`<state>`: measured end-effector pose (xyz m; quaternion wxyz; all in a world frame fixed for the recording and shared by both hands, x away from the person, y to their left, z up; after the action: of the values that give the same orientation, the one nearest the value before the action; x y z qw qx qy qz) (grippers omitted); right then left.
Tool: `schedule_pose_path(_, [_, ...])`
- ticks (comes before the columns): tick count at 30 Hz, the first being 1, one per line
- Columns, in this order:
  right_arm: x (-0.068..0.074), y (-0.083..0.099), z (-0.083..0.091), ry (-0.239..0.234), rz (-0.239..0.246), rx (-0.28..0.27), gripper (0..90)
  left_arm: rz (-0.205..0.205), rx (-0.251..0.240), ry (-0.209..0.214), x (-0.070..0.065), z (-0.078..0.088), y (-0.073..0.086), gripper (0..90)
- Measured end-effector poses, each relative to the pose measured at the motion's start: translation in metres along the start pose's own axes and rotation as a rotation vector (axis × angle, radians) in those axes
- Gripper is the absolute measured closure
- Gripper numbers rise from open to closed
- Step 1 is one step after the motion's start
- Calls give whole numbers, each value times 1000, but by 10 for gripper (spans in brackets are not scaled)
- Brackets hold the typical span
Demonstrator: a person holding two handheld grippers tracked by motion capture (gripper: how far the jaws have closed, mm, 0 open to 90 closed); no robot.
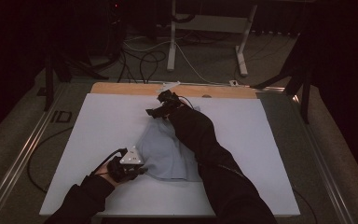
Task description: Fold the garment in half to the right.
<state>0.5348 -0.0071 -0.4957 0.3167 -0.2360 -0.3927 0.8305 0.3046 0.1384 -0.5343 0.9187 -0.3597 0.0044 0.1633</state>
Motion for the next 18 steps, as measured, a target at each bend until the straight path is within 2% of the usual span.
schedule_pose_path(1, [-1, -1, -2, 2, -11, 11, 114, 4, -1, 1, 0, 0, 0, 836])
schedule_pose_path(2, [-3, -2, -5, 22, -22, 22, 114, 3, -3, 0, 0, 1, 0, 836])
schedule_pose_path(4, [-5, -3, -11, 26, -57, 51, 115, 6, -9, 1, 0, 1, -1, 836])
schedule_pose_path(6, [-6, -3, -16, 68, -65, 95, 141, 4, -19, 0, 0, 2, -1, 837])
schedule_pose_path(9, [-6, -2, -24, 78, -93, 137, 187, 4, -21, -4, 0, 2, -2, 837])
schedule_pose_path(12, [-4, -1, -29, 93, -85, 169, 209, 3, -21, -4, 0, 2, -2, 837])
schedule_pose_path(13, [-3, 1, -34, 114, -78, 202, 270, 11, -27, -1, 0, 2, -2, 837])
schedule_pose_path(18, [-2, 2, -44, 166, -78, 265, 369, 6, -28, -2, 1, 2, -2, 836])
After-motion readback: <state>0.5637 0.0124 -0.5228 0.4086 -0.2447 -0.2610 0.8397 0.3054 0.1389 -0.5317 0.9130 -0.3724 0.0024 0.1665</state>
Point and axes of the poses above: each handheld gripper's, and its own axes: z roughly backward along the jaws, y roughly out of its underside, x roughly to its left, the point moved 3 cm from there along -z, roughly forward along the jaws, and after that the axes turned 14 degrees about y, right-handed, at the moved point
